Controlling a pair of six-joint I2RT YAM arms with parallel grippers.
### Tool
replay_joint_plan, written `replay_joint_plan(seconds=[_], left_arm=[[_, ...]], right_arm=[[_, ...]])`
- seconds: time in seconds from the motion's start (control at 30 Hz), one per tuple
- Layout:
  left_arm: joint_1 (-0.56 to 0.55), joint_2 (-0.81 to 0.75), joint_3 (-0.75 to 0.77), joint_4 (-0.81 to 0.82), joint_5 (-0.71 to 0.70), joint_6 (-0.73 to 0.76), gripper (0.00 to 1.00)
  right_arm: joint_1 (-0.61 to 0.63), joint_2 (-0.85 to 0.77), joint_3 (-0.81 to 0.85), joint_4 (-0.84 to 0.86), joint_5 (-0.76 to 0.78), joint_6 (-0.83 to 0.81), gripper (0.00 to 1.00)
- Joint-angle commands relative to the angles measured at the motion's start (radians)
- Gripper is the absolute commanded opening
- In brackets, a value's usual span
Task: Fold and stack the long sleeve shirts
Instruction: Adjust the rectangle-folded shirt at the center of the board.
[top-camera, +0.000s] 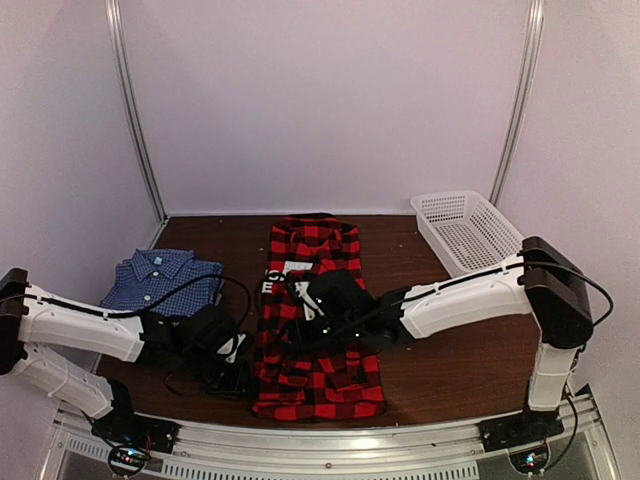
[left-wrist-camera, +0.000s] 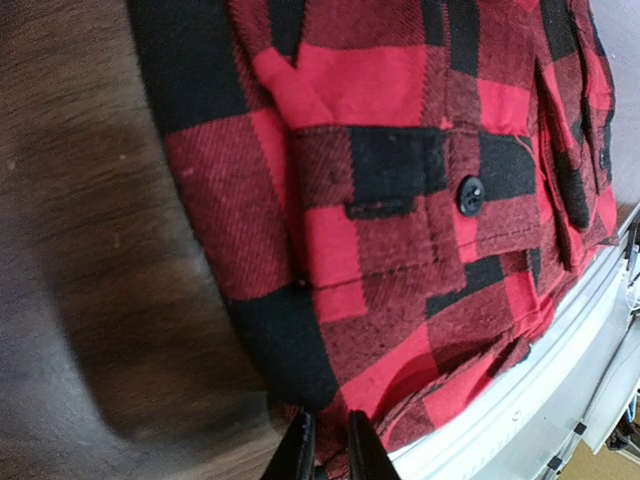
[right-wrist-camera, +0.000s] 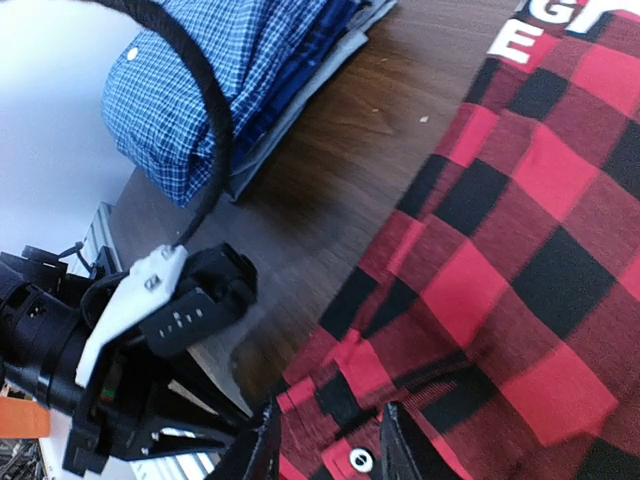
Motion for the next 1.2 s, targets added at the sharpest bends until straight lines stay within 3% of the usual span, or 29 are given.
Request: replay_joint_plan(seconds=[0.0, 0.13, 0.43, 0.8, 1.17], left_arm=[[-0.016, 0.02, -0.013, 0.1, 0.026, -0.018, 0.13], [-0.031, 0.031, -0.008, 0.106, 0.038, -0.021, 0.13], [-0.057, 0.041, -0.021, 0.097, 0.078, -0.033, 0.12], [-0.155, -0.012, -0.052, 0.092, 0.108, -0.108, 0.14], [-0.183, -0.05, -0.075, 0.039, 0.09, -0.139, 0.18]], right_arm=[[0.007, 0.152, 0.142, 0.085, -0.142, -0.026, 0.34], [0.008, 0.282, 0.235, 0.123, -0.225, 0.005, 0.31], [0.009, 0.431, 0.293, 0.143, -0.258, 0.053, 0.28], [0.003, 0.478, 0.282, 0.162, -0.24, 0.097, 0.27], [-0.006, 0.467, 0.272, 0.173, -0.241, 0.103, 0.27]])
